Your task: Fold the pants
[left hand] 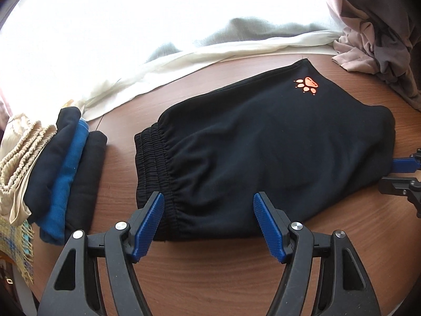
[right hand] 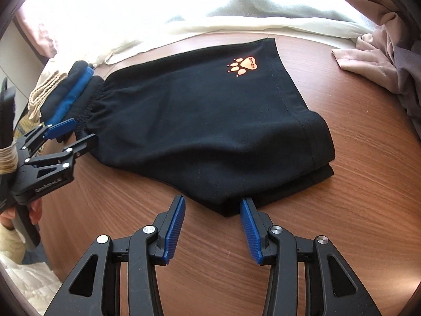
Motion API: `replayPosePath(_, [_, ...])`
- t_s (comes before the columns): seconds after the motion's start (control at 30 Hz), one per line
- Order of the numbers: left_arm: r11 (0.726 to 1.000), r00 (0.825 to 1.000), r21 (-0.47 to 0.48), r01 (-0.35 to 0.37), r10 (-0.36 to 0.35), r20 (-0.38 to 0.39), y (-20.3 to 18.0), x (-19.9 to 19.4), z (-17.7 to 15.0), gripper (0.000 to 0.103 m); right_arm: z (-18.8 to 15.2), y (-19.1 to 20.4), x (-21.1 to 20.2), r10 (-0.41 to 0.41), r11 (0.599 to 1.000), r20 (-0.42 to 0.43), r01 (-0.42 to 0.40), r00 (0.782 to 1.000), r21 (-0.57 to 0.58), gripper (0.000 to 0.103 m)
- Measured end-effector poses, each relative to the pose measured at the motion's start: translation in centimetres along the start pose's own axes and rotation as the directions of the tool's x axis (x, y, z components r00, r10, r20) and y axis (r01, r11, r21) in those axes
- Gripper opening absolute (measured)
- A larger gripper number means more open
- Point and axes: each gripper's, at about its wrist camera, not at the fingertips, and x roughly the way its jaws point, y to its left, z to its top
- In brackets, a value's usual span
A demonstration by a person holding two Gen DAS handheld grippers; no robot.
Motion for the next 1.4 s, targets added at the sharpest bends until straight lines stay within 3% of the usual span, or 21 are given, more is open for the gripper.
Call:
replayPosePath(0.23, [0.997,0.997,-0.022,-0.071,0.070,-0.017,1.0,1.8,1.0,0.070,0.9,0.7,0.7,0.020,0.999,0.005,-0.020,1.000,-0.029,0.044])
replayPosePath(0.33, [0.994,0.994,0.005,-0.107,0.107,-0.023,0.7,2.4,1.1,0.070,0.7,1.4,0.8,-0.009,0.997,0.009,0.010,1.000,-0.073,0.039])
replayPosePath(0.47, [0.985,0.985,0.043,-0.168,0.170,-0.025,0.6,3.2,0.9,0.072,0.5,1.9,0.9,-0.027,0.993,0.006,0.028,1.000,-0.113,0.018])
replayPosePath(0.57, [0.985,0.984,0.028,-0.169,0.170,-0.047,0.9,3.5,1.0,0.073,0.2,2.5,0.9,-0.040,0.987,0.000,0.040,0.999,-0.158,0.011])
replayPosePath(0.7, [0.983,0.981,0.030,-0.183,0.185,-0.058,1.2,3.5,0.9,0.074,-0.4,3.2,0.7,-0.065,0.976,-0.023,0.059,0.998,-0.211,0.009])
replayPosePath(1.13, [0.982,0.981,0.064,-0.175,0.180,-0.078,1.1,3.4,0.9,0.078,-1.6,3.3,0.2,-0.100,0.990,-0.073,0.091,0.992,-0.112,0.010])
replayPosePath(1.27, [0.982,0.981,0.060,-0.177,0.181,-0.072,1.4,3.0,0.8,0.079,-1.9,3.4,-0.3,-0.181,0.982,-0.089,0.175,0.979,-0.075,0.015])
replayPosePath(1.4, [0.975,0.976,0.054,-0.217,0.217,0.006,1.2,0.4,0.4,0.081,-2.3,3.3,-2.0,-0.253,0.967,-0.053,0.252,0.966,-0.020,0.019])
